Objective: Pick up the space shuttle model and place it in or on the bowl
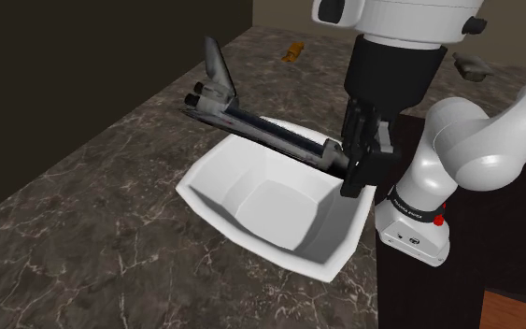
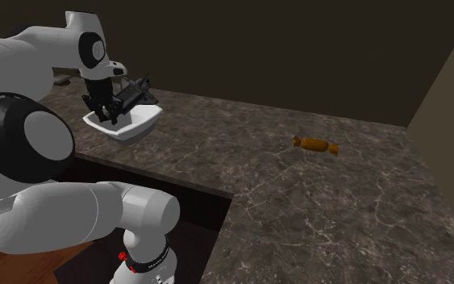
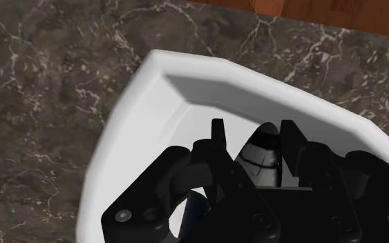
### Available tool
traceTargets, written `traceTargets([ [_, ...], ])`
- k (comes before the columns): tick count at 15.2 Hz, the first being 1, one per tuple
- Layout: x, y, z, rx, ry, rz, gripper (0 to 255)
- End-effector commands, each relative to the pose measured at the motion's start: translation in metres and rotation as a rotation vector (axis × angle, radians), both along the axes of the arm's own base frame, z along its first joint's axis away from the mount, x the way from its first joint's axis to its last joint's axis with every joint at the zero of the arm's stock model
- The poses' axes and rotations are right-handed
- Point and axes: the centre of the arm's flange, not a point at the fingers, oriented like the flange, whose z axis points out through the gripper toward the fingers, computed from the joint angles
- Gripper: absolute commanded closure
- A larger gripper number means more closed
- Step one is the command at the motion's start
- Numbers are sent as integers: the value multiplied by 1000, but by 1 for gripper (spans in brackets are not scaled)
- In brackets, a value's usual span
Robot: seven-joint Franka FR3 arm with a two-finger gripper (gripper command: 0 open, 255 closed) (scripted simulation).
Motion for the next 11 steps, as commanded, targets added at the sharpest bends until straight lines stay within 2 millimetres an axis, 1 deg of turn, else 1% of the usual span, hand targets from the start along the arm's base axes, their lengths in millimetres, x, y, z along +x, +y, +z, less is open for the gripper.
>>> traceTargets([
  [1,0,0,0,0,0,0,255],
  [3,0,0,0,0,0,0,255],
  [4,0,0,0,0,0,0,0],
  [9,0,0,0,0,0,0,0],
  [11,2,-2,26,0,0,0,0],
])
